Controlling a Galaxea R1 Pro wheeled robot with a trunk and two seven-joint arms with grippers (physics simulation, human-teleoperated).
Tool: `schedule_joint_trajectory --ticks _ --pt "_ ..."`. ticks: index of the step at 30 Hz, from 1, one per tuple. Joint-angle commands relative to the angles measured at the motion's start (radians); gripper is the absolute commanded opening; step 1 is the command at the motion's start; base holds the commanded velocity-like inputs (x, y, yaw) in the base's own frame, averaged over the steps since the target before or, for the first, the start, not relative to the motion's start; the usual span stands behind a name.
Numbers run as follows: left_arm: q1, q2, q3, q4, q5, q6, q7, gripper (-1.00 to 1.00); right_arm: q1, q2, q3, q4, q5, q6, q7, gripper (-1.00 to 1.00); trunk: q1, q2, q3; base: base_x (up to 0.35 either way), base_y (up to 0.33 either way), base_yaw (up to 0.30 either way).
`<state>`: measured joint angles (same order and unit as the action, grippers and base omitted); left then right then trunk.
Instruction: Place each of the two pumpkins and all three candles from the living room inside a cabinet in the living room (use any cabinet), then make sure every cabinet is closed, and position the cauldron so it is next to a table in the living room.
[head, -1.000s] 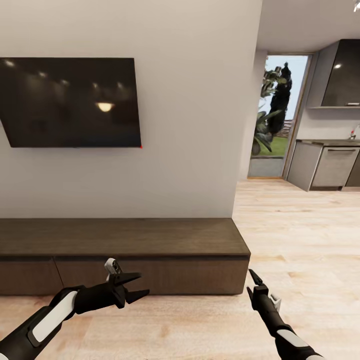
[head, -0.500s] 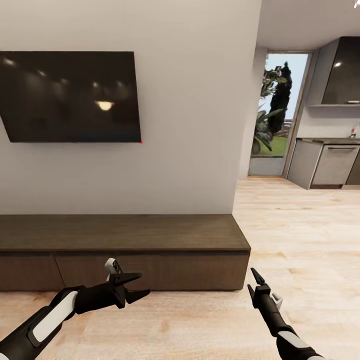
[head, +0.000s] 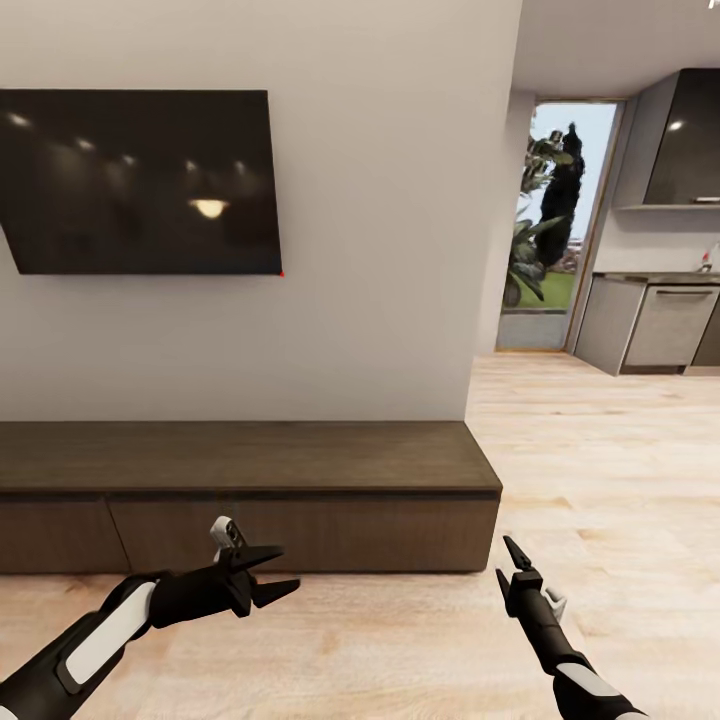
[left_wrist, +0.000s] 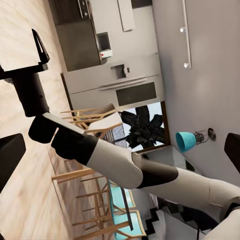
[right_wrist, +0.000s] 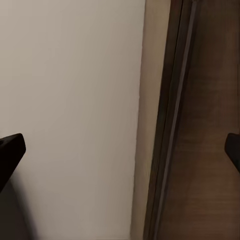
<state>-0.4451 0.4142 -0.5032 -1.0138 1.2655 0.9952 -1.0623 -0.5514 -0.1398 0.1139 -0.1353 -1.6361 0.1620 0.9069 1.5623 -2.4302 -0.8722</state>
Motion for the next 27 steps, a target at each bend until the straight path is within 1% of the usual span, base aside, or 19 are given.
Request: schedule_joint_trajectory --ticks 1,10,24,27 --pt "-0.001 0.0 -0.004 0.0 0.005 0.005 -0.002 1.0 -0.001 -0.001 0.007 0.001 -0.011 0.008 0.004 1.0 0.004 -0.008 -0.004 0.0 0.0 0.0" --pt "-0.001 -0.001 -0.004 -0.001 0.005 0.005 -0.002 1.0 -0.001 0.0 0.007 0.0 -0.013 0.008 0.003 1.0 0.038 -0.07 -0.033 0.0 0.0 0.0" --pt "-0.001 -0.003 -0.003 0.0 0.005 0.005 -0.003 1.0 -0.001 0.0 0.007 0.0 -0.013 0.008 0.003 1.0 0.044 -0.073 -0.087 0.0 0.0 0.0" --pt "-0.001 -0.004 -0.002 0.0 0.005 0.004 -0.003 1.0 -0.001 0.0 0.007 0.0 -0.013 0.008 0.003 1.0 0.044 -0.073 -0.087 0.0 0.0 0.0"
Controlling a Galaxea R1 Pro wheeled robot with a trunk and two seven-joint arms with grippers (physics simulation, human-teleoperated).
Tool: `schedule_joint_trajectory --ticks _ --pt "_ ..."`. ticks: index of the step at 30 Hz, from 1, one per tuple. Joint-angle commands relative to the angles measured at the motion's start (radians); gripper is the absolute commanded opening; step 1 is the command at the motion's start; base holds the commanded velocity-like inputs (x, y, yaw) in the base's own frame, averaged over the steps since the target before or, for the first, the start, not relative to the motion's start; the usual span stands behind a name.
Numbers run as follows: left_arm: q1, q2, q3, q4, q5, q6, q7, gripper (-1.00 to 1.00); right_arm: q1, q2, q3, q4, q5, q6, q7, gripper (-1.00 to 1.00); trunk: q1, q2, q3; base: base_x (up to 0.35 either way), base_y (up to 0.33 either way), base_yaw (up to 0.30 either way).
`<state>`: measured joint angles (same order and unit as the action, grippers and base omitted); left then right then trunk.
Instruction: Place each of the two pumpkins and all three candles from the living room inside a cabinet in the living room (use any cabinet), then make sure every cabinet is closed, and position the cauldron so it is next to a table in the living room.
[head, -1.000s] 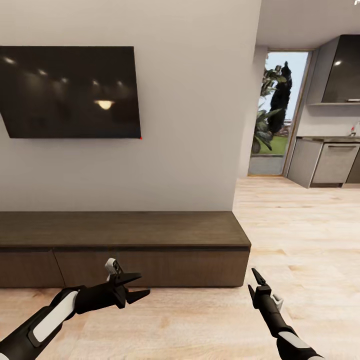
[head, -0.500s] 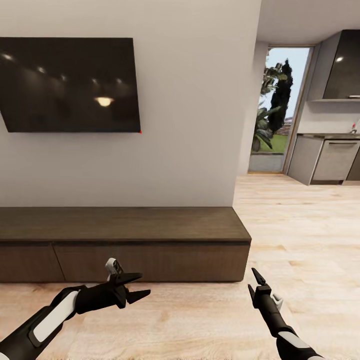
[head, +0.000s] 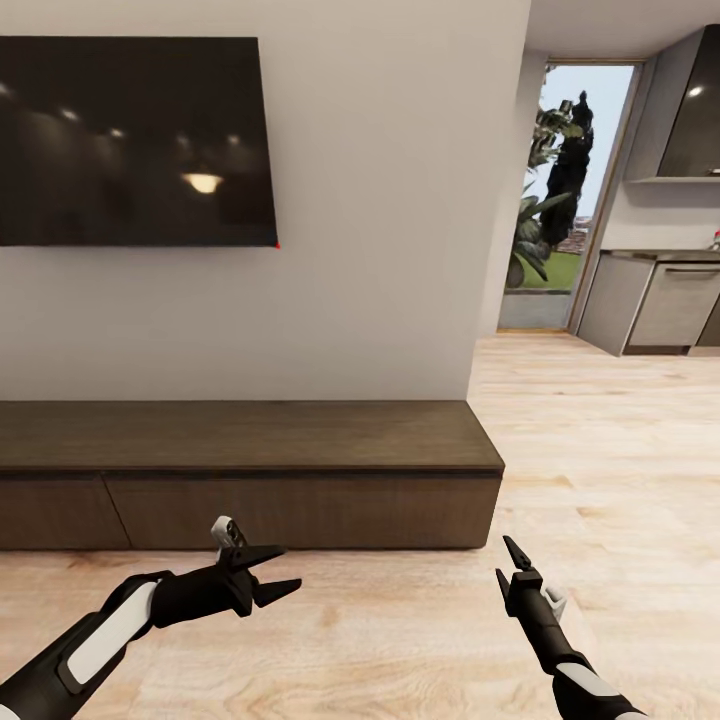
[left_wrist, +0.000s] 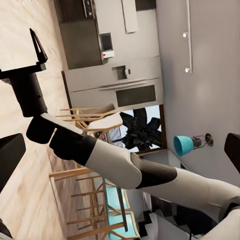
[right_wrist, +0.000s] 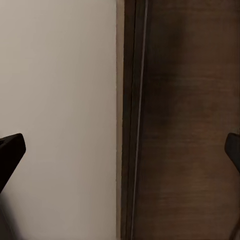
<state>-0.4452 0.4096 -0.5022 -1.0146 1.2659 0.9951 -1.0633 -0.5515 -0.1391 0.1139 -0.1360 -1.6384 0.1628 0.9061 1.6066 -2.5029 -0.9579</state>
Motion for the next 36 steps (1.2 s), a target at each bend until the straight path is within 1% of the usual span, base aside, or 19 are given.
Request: schedule_joint_trajectory --ticks 1,8,24,30,36 --pt "-0.001 0.001 -0.003 0.001 0.005 0.005 -0.002 1.0 -0.001 -0.001 0.007 0.001 -0.011 0.007 0.004 1.0 0.0 0.0 -0.001 0.0 0.0 0.0" --pt "-0.001 0.003 -0.003 0.001 0.006 0.005 -0.003 1.0 -0.001 -0.001 0.007 0.001 -0.011 0.007 0.004 1.0 0.0 0.0 -0.001 0.047 -0.031 0.0" --pt "-0.001 0.003 -0.004 0.0 0.004 0.005 -0.002 1.0 -0.001 -0.001 0.007 0.002 -0.011 0.007 0.004 1.0 0.0 0.0 -0.001 0.254 -0.154 0.0" --pt "-0.001 0.003 -0.004 0.001 0.004 0.005 -0.002 1.0 -0.001 -0.001 0.006 0.003 -0.011 0.007 0.004 1.0 0.0 0.0 -0.001 0.079 -0.077 0.0" --pt "-0.001 0.006 -0.003 -0.001 0.004 0.005 -0.003 1.0 -0.001 -0.001 0.007 0.004 -0.062 0.006 -0.003 1.0 0.0 0.0 -0.001 0.006 -0.006 0.0"
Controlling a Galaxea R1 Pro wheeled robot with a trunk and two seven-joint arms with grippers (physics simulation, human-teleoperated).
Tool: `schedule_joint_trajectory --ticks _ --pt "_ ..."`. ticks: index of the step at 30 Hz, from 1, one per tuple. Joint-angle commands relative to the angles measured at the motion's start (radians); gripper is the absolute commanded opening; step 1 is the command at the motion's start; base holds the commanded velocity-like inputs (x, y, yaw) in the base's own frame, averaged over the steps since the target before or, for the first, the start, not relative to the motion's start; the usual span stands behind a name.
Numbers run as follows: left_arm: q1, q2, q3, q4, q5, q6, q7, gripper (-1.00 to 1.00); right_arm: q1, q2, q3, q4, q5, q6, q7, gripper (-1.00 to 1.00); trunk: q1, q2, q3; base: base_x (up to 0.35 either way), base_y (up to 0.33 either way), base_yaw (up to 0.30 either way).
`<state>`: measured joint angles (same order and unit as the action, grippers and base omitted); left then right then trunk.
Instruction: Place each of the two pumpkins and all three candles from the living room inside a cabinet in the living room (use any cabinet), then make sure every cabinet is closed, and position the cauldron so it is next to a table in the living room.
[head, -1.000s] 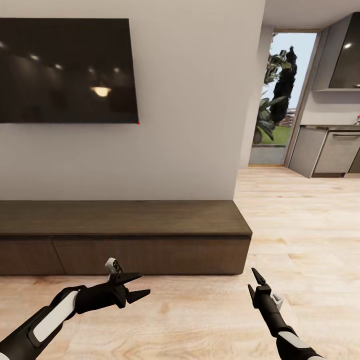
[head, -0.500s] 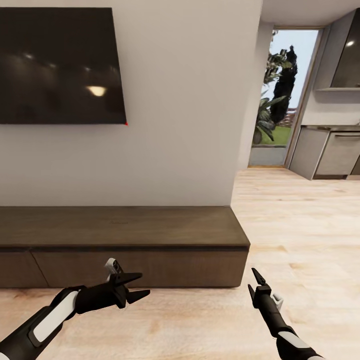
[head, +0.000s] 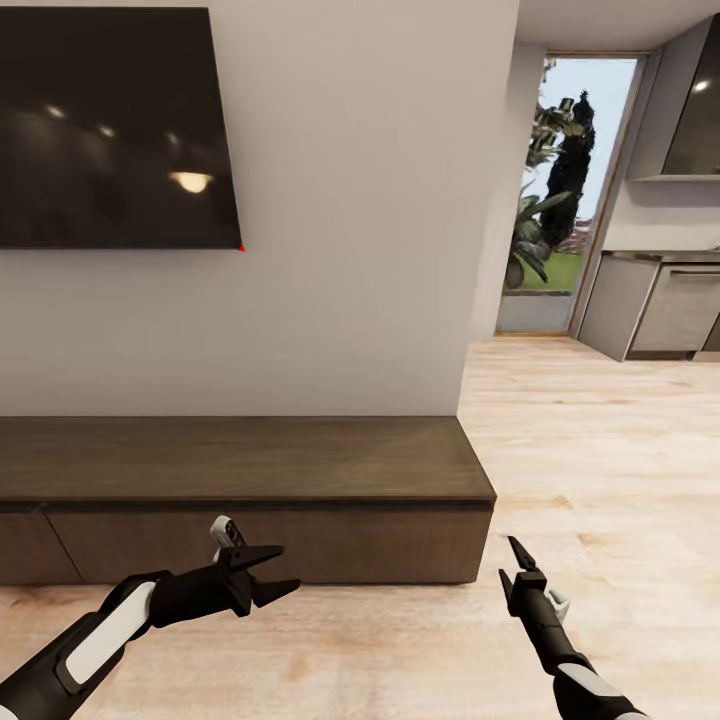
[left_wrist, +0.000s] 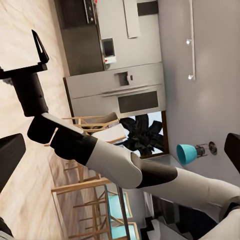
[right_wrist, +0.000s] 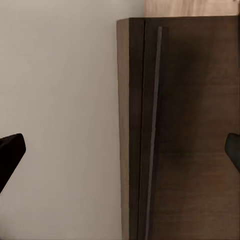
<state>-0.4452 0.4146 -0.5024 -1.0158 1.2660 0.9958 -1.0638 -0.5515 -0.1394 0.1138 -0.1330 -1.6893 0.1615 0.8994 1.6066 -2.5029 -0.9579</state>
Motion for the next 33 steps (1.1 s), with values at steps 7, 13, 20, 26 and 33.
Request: schedule_joint_trajectory --ticks 7,13,20,26,33 --pt "-0.001 0.001 -0.003 0.0 0.005 0.004 -0.002 1.0 -0.001 0.0 0.007 0.001 -0.02 0.007 0.0 1.0 0.002 -0.001 -0.016 0.0 0.0 0.0" --pt "-0.001 0.0 -0.003 0.0 0.006 0.004 -0.002 1.0 -0.001 0.0 0.007 0.001 -0.021 0.007 -0.002 1.0 0.003 -0.002 -0.028 0.0 0.0 0.0" --pt "-0.001 0.001 -0.002 0.001 0.006 0.004 -0.002 1.0 -0.001 0.0 0.008 0.001 -0.021 0.007 -0.002 1.0 0.003 -0.002 -0.028 0.0 0.0 0.0" --pt "-0.001 -0.002 -0.002 0.002 0.006 0.004 -0.002 1.0 -0.001 0.0 0.008 0.001 -0.021 0.007 -0.002 1.0 0.003 -0.002 -0.028 0.15 0.008 0.0" --pt "-0.001 -0.002 -0.002 0.003 0.005 0.004 -0.002 1.0 -0.001 0.0 0.008 0.002 -0.02 0.007 -0.003 1.0 0.003 -0.002 -0.028 0.151 0.014 0.0"
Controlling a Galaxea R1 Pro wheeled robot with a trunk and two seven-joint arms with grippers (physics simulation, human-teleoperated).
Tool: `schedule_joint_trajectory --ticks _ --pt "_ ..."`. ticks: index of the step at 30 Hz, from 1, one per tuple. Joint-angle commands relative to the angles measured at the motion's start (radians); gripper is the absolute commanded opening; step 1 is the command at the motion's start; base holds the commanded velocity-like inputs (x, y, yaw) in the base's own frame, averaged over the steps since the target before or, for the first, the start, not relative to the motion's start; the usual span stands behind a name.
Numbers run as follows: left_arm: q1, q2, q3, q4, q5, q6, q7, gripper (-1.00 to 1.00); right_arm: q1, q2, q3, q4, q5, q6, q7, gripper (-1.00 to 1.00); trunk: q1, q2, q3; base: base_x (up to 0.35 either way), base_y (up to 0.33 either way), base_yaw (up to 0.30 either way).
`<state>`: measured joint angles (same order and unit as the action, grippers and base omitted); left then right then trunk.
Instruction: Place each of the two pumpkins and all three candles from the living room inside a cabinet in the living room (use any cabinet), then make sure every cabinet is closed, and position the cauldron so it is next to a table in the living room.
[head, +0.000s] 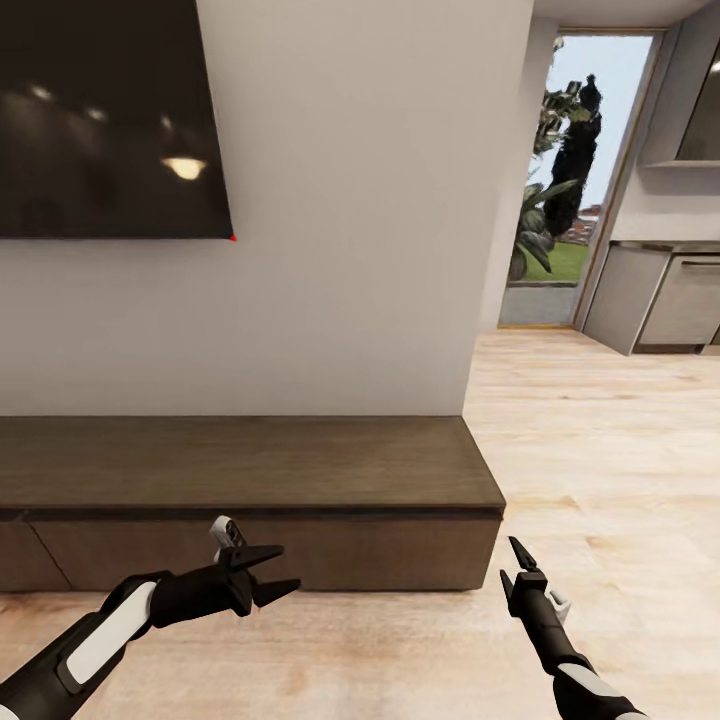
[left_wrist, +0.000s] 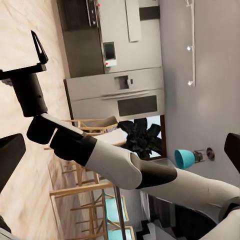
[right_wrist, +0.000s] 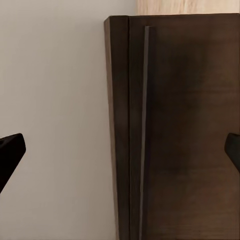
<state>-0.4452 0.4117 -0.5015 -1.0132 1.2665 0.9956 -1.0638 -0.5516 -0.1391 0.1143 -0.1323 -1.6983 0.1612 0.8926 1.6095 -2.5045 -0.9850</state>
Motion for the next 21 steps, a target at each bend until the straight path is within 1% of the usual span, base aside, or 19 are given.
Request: schedule_joint_trajectory --ticks 1,4,13,16,21 --pt "-0.001 0.001 -0.003 0.001 0.004 0.004 -0.002 1.0 -0.001 -0.001 0.007 0.001 -0.011 0.008 0.004 1.0 0.0 0.0 -0.001 0.111 0.012 0.0" --pt "-0.001 0.001 -0.003 0.001 0.004 0.004 -0.002 1.0 -0.001 -0.001 0.007 0.002 -0.011 0.008 0.003 1.0 0.0 0.0 -0.001 0.149 0.006 0.0" --pt "-0.001 -0.001 -0.003 0.001 0.004 0.004 -0.002 1.0 -0.001 -0.001 0.007 0.002 -0.011 0.008 0.003 1.0 0.0 0.0 -0.001 0.286 0.001 0.0" --pt "-0.001 0.0 -0.003 0.001 0.004 0.003 -0.002 1.0 -0.001 -0.001 0.007 0.003 -0.011 0.008 0.003 1.0 0.0 0.0 -0.001 0.081 0.0 0.0" --pt "-0.001 0.001 -0.004 0.001 0.004 0.004 -0.002 1.0 -0.001 0.001 0.007 0.039 -0.012 0.008 0.003 1.0 0.0 0.0 -0.001 0.016 0.0 0.0"
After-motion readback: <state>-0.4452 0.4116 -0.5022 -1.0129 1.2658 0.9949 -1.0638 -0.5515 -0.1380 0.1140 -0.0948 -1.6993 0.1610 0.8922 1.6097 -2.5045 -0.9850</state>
